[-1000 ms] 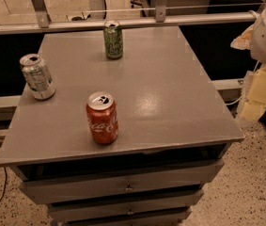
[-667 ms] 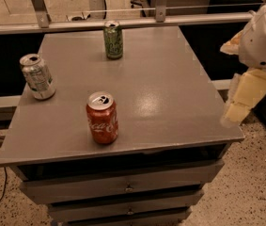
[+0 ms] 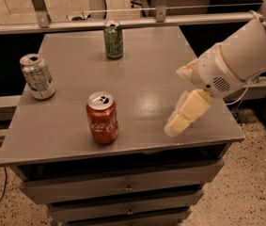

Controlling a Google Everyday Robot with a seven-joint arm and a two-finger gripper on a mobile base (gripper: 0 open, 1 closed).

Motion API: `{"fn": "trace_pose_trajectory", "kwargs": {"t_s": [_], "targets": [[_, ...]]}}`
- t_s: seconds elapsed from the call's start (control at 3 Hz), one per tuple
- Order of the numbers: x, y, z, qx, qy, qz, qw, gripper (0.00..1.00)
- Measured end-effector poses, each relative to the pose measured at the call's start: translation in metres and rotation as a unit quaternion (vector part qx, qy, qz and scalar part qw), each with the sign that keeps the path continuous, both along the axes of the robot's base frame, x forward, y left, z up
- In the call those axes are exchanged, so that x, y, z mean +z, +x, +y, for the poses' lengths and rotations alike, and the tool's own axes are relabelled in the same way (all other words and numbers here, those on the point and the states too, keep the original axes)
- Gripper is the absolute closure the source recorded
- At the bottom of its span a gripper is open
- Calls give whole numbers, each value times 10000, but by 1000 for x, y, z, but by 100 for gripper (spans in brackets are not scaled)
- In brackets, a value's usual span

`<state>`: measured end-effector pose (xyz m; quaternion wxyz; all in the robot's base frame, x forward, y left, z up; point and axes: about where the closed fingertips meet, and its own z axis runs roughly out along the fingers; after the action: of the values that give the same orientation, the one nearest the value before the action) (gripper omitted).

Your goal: Knock coke can over

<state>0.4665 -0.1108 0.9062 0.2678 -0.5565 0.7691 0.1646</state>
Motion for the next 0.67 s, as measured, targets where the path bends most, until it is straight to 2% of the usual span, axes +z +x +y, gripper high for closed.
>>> {"fn": "trace_pose_trajectory", "kwargs": {"t_s": [0.33,0.67], "targets": [[-16,3,63,179,1178,-75,9929,0],[-18,0,102,340,1811,-210,9826,0]]}}
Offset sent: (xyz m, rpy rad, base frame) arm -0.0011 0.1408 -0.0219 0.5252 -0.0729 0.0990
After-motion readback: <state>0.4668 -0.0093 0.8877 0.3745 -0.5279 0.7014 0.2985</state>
